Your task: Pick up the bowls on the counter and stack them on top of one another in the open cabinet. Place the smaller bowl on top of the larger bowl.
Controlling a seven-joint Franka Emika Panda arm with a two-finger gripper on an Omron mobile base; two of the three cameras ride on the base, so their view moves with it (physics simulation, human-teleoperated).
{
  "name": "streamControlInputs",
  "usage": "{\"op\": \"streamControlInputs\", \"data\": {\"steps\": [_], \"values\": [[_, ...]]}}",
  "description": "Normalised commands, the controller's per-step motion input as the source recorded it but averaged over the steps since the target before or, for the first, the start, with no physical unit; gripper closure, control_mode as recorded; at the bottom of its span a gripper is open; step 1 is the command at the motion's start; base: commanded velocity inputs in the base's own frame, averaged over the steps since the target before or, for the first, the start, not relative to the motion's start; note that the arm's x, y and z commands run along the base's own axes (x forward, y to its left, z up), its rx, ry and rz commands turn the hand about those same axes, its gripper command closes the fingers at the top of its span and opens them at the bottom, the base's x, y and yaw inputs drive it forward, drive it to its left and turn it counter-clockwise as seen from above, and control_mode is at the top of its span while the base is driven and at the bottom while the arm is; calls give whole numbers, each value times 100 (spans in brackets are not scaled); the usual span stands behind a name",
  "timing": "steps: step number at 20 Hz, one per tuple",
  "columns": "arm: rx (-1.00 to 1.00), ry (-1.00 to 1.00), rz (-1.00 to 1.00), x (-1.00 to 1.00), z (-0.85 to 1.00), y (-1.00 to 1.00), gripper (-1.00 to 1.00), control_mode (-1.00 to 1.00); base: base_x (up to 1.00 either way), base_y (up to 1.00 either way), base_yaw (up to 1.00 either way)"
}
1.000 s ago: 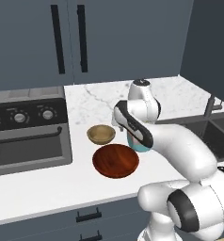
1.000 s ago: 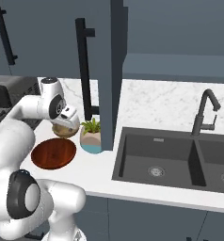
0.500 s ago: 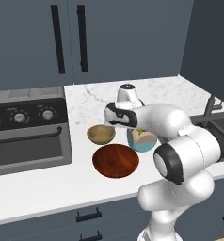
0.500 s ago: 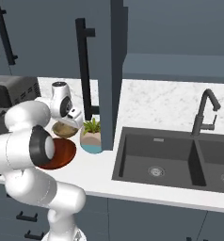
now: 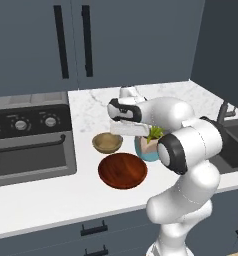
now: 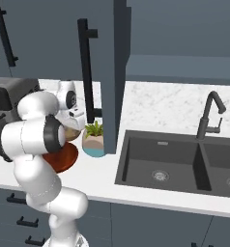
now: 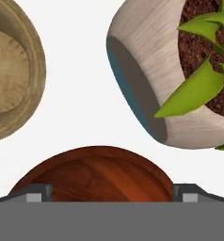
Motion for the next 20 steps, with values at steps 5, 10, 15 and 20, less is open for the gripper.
{"op": "streamControlInputs", "data": {"steps": [5,10,15,20], "values": [[6,-7,0,-10,-26,14,-100,-100,0,0,0],[3,-3,0,14,-47,16,-100,-100,0,0,0],[0,-5,0,29,-39,0,-100,-100,0,0,0],[0,-12,0,24,-8,3,-100,-100,0,0,0]]}}
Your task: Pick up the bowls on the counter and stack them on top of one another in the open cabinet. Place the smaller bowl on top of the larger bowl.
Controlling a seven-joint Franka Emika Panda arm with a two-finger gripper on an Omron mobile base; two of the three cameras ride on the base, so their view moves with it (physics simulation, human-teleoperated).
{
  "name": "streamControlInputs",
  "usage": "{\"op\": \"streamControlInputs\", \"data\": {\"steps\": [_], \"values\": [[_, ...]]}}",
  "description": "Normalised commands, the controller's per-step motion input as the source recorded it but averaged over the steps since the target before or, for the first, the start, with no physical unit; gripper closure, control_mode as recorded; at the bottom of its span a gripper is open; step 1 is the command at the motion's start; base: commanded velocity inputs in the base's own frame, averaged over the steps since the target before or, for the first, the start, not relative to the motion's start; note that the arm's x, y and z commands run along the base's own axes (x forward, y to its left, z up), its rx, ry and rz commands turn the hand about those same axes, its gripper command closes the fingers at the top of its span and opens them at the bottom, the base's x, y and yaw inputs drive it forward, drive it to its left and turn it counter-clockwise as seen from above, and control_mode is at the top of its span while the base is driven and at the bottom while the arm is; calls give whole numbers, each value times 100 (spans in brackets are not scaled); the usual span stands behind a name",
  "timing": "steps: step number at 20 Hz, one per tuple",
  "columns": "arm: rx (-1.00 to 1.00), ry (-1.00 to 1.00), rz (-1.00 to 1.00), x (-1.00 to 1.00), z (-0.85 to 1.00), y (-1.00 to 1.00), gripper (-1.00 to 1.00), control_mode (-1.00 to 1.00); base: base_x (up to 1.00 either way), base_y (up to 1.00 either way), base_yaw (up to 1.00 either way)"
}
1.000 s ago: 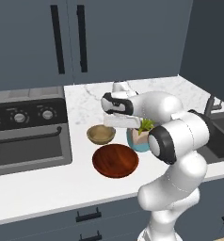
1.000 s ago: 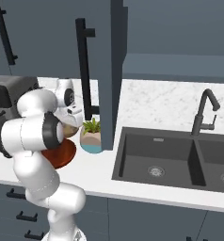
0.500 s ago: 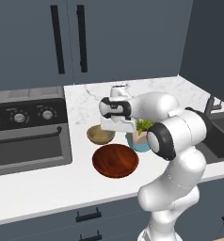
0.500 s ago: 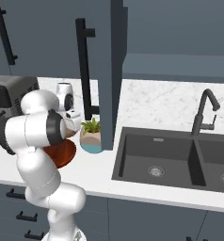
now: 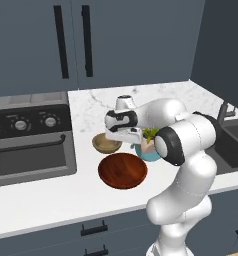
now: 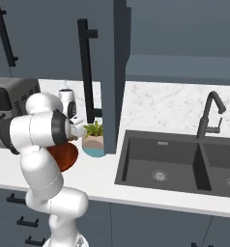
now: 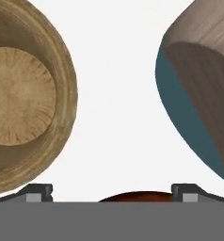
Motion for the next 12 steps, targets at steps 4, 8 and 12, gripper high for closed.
{"op": "streamControlInputs", "data": {"steps": [4,8,12], "values": [[0,-10,0,22,-31,12,-100,-100,0,0,0],[0,-12,0,40,-31,10,-100,-100,0,0,0],[0,-9,0,33,-31,4,-100,-100,0,0,0]]}}
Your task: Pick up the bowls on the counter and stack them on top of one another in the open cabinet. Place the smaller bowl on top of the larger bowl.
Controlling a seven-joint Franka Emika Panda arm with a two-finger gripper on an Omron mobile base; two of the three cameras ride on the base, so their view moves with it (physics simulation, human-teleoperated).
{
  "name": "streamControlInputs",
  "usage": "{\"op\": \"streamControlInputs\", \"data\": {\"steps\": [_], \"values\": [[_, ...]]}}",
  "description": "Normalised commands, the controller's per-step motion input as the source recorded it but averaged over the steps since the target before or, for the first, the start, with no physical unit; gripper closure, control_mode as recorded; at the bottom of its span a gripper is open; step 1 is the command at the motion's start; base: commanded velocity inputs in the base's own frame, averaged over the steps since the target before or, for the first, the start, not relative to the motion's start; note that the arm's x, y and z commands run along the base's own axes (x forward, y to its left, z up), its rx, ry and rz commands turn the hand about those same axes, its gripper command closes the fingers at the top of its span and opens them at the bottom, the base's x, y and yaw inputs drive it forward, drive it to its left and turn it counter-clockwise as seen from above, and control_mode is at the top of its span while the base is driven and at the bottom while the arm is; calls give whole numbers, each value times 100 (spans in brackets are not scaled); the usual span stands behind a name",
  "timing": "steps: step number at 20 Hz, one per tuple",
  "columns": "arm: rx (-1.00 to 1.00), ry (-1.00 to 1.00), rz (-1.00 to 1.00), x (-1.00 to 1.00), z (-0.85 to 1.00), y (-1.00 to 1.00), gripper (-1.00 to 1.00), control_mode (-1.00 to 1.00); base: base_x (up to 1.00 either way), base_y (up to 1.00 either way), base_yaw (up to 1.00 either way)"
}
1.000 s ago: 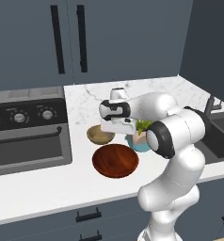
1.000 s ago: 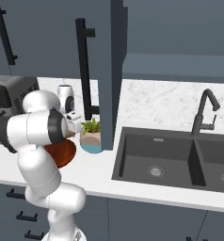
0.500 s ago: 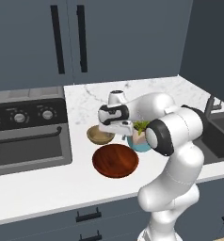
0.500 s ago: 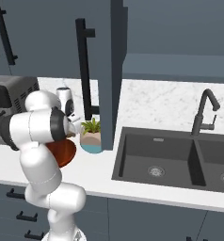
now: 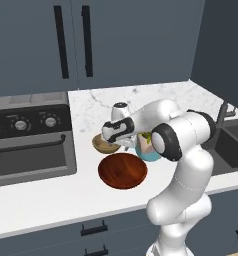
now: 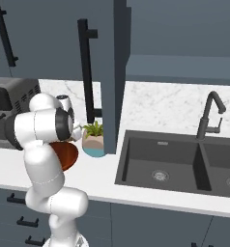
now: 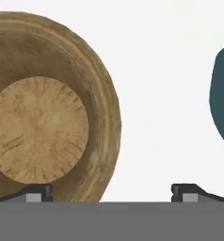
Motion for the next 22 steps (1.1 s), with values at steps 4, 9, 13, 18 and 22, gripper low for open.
{"op": "streamControlInputs", "data": {"steps": [4,9,13,18,22], "values": [[0,-5,0,35,-32,0,-100,-100,0,0,0],[2,-2,0,18,-13,0,100,-100,0,0,0],[3,0,0,18,-2,0,100,-100,0,0,0],[0,0,0,5,6,0,100,-100,0,0,0],[0,-6,0,-6,52,0,100,-100,0,0,0]]}}
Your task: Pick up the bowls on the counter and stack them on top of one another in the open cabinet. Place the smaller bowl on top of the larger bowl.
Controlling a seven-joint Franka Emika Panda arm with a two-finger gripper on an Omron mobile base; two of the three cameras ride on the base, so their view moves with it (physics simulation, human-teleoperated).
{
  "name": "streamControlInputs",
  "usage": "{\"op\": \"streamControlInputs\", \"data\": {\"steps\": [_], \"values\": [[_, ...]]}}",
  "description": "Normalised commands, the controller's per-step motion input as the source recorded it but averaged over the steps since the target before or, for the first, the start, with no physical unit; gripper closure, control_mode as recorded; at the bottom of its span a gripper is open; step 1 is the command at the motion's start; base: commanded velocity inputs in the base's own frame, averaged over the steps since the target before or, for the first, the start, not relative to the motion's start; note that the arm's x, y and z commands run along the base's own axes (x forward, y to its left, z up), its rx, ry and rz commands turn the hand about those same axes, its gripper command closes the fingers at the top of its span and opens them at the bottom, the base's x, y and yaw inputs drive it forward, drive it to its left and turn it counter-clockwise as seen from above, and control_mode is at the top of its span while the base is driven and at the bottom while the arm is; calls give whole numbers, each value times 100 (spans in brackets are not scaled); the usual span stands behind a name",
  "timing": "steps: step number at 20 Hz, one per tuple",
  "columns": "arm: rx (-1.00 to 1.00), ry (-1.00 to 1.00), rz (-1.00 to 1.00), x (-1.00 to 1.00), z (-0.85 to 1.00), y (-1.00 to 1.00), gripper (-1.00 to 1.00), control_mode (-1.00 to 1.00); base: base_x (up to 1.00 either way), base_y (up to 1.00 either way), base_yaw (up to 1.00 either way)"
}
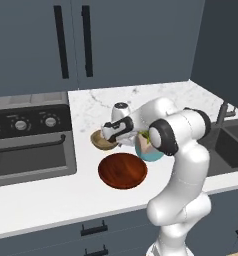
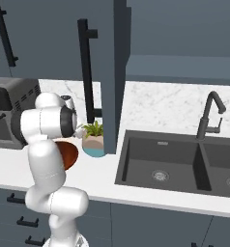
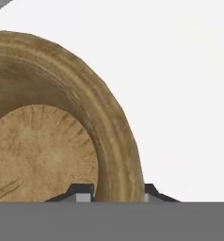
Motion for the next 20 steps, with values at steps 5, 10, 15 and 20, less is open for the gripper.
{"op": "streamControlInputs", "data": {"steps": [5,10,15,20], "values": [[3,-6,0,-67,78,0,100,-100,0,0,0],[17,2,-4,-100,53,0,100,-100,0,0,0],[10,20,-5,-97,-11,-11,100,-100,0,0,0],[0,20,-1,-62,-42,-18,100,-100,0,0,0]]}}
